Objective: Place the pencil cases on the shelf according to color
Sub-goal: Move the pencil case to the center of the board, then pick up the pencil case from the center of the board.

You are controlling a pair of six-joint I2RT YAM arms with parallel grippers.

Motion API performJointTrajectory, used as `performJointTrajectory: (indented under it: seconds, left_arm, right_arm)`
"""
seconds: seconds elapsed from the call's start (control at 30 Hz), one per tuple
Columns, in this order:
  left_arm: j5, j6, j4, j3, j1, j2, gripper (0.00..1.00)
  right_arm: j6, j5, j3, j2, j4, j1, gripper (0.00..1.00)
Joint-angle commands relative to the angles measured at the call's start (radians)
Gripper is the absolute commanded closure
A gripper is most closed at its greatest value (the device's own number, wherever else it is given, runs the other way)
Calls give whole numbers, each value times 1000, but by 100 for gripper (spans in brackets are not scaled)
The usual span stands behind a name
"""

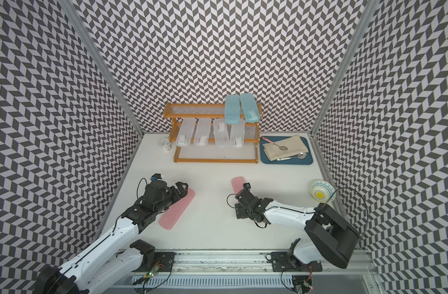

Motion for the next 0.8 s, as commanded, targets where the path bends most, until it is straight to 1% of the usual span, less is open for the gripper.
performJointTrajectory:
  seconds: [0.0, 0.13, 0.33, 0.47, 0.57, 0.67, 0.77]
  left_arm:
    - [3, 5, 7, -9, 0, -8, 0]
    - [3, 9, -1, -5, 1, 0, 0]
    - [12, -1, 3, -24, 0, -26, 0]
    - [3, 1, -9, -15, 0, -41, 0]
    - [-5, 1, -12, -7, 0, -46, 0]
    - [-2, 0, -7, -6, 0, -42, 0]
    - [4, 1, -12, 4, 1, -35, 0]
  right_arm:
    - [52, 5, -20, -26, -36, 23, 7]
    - [85, -9, -49, -33, -39, 32, 7]
    - [108, -5, -80, -26, 12, 69, 9]
    - [154, 42, -80, 4, 14, 101, 15]
    - [196, 94, -82, -6, -5, 127, 22]
    - [234, 141, -91, -61, -28, 140, 30]
    - [254, 178, -102, -156, -46, 140, 32]
